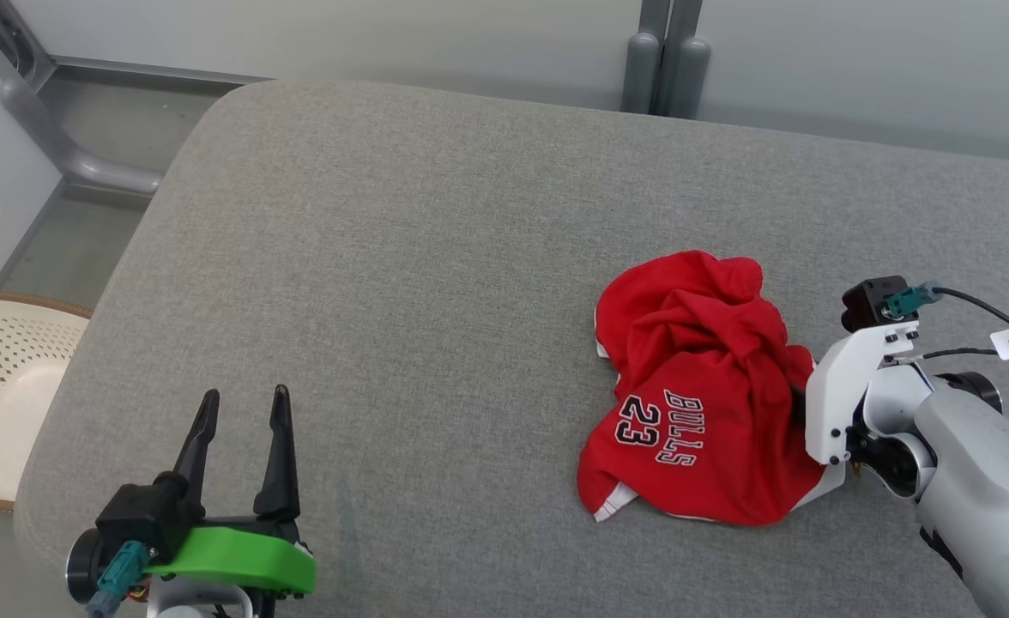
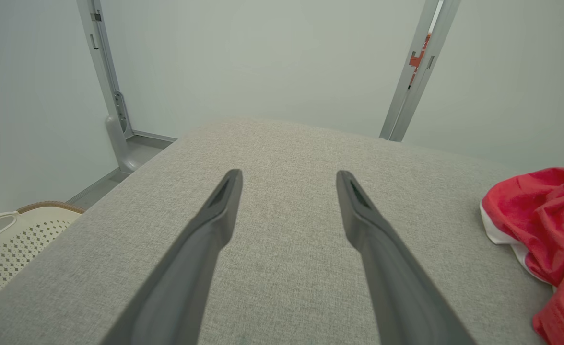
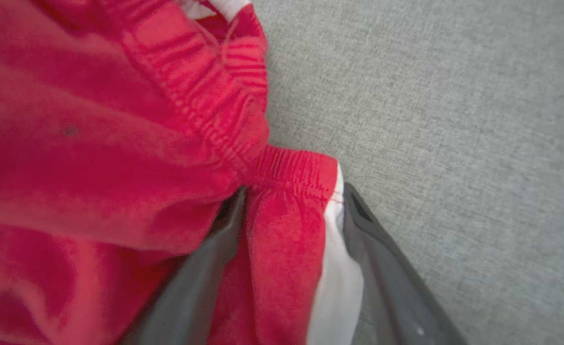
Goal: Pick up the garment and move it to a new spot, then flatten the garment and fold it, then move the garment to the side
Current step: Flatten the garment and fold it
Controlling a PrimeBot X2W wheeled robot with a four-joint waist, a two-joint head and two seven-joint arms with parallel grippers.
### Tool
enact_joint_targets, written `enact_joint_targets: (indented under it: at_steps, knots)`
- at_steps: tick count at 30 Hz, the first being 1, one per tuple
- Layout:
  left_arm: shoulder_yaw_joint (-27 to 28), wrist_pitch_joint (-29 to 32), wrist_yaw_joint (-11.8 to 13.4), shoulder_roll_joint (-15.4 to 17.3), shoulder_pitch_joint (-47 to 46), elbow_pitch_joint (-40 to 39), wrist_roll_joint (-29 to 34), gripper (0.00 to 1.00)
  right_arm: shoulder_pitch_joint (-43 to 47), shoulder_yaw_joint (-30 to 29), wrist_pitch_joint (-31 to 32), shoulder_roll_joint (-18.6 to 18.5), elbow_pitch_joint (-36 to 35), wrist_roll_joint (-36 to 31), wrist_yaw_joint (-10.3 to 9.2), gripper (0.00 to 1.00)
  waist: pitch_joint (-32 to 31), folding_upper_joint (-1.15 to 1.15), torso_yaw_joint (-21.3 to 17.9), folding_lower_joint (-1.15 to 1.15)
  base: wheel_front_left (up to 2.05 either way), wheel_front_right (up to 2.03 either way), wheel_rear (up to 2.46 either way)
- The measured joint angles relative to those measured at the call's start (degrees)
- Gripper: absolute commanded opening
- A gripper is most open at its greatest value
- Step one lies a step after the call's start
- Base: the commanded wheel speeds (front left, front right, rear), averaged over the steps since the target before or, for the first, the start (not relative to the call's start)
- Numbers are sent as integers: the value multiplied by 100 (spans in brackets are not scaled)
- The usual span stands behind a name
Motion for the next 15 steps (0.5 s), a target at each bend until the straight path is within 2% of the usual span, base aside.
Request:
enact_joint_targets:
  at_steps: [1, 2, 8, 15]
  knots:
    - [16, 0, -4, -8, 1, 10, 0, 100, -27, 25, -43, -7, 64, 5, 0, 30, -2, 0, 7, 0, 0, 0, 0]
    - [38, 0, -7, -14, 1, 26, 4, 100, -50, 53, -93, -5, 129, 33, 0, 0, -11, 0, 7, 0, 0, 0, 0]
    - [115, 0, -63, -42, 20, 62, 52, 100, -191, 58, -690, -43, 345, 54, 0, 0, -92, 0, -146, 0, 0, 0, 0]
    - [176, 0, -111, -68, 109, 81, 100, 100, -219, -334, -1216, -181, 719, 174, 0, 0, -213, 0, -461, 0, 0, 0, 0]
